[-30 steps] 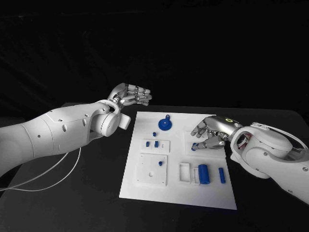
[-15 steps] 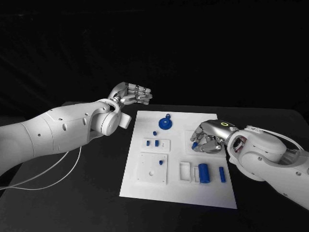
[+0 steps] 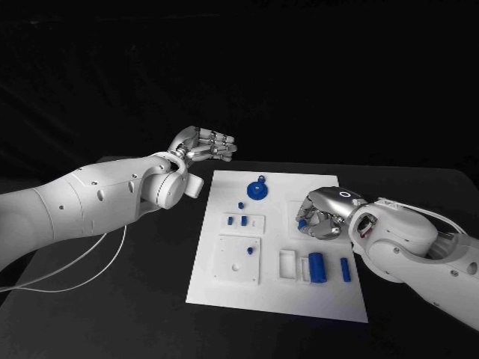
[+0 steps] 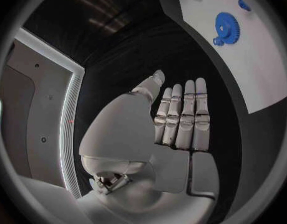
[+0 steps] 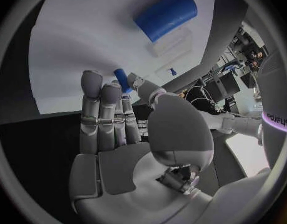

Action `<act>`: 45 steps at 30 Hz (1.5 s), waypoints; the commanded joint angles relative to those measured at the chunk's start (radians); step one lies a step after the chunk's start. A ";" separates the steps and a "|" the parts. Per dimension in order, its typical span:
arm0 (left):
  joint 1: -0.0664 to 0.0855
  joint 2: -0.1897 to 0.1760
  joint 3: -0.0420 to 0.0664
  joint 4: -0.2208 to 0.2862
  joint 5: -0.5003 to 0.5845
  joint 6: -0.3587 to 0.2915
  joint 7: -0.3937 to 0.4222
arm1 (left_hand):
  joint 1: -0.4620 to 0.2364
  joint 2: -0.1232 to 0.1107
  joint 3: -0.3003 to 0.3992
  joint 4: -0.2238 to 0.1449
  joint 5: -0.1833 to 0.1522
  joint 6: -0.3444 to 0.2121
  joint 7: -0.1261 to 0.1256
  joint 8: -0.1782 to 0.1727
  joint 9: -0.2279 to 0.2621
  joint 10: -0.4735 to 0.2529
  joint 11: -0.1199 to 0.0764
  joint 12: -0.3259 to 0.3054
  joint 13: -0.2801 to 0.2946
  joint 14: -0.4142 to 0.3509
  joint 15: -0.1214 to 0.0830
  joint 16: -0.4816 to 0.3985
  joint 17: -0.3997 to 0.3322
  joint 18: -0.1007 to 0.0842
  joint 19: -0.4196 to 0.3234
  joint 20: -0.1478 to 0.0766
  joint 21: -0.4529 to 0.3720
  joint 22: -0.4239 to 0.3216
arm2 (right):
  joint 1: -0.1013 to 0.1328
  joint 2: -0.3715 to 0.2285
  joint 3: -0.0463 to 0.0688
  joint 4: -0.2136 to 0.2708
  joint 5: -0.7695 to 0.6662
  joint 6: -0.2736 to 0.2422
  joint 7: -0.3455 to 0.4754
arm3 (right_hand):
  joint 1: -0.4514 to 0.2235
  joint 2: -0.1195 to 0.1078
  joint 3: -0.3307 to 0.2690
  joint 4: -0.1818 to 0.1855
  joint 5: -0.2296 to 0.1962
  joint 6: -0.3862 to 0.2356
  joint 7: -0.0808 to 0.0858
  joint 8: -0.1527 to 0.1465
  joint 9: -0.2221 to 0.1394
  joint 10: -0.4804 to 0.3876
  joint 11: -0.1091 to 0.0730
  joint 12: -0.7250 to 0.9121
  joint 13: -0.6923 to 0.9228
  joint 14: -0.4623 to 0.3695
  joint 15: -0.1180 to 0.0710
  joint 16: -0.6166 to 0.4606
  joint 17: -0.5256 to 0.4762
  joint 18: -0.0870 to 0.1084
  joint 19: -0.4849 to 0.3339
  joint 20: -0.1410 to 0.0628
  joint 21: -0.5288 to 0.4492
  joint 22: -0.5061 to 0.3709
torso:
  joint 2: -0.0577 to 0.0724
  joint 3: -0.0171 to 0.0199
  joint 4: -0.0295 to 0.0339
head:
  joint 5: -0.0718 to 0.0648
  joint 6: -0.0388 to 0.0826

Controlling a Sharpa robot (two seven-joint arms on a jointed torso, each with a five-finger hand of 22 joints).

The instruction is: Assemble the parts on the task board

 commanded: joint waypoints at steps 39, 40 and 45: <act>0.000 0.008 0.000 -0.018 0.007 0.024 0.002 | -0.004 0.007 -0.002 0.001 -0.003 -0.005 -0.001 -0.003 0.000 -0.003 0.000 -0.001 0.000 -0.005 0.005 -0.004 0.000 0.006 -0.002 0.005 -0.004 -0.006 | -0.004 -0.033 0.050 0.044 0.258 -0.170 0.041 | -0.025 0.051 0.115 -0.056 0.105 0.074 -0.014 0.001 0.023 0.080 -0.020 0.000 0.008 0.007 -0.030 -0.017 0.017 -0.023 0.042 -0.034 0.031 0.016 | -0.001 -0.0004 -0.0011 | -0.003 0.000; 0.000 0.008 0.000 -0.019 0.007 0.023 0.002 | -0.004 0.007 -0.002 0.001 -0.003 -0.005 -0.001 -0.003 0.000 -0.003 0.000 -0.001 0.000 -0.005 0.005 -0.004 0.000 0.006 -0.002 0.005 -0.004 -0.006 | -0.004 -0.033 0.052 0.050 0.260 -0.171 0.044 | -0.025 0.052 0.114 -0.057 0.105 0.074 -0.014 0.001 0.023 0.080 -0.020 0.000 0.008 0.008 -0.030 -0.017 0.017 -0.023 0.042 -0.034 0.032 0.016 | -0.001 0.0000 -0.0007 | -0.001 -0.001; -0.001 0.010 0.000 -0.024 0.007 0.023 0.003 | -0.004 0.007 -0.002 0.001 -0.003 -0.005 -0.001 -0.003 0.000 -0.003 0.000 -0.001 0.000 -0.005 0.005 -0.004 0.000 0.006 -0.002 0.005 -0.004 -0.006 | -0.004 -0.024 0.055 0.074 0.266 -0.167 0.055 | -0.025 0.054 0.112 -0.058 0.103 0.074 -0.014 0.001 0.024 0.080 -0.020 0.000 0.008 0.007 -0.030 -0.019 0.018 -0.023 0.042 -0.034 0.030 0.015 | -0.002 -0.0006 -0.0001 | 0.009 -0.004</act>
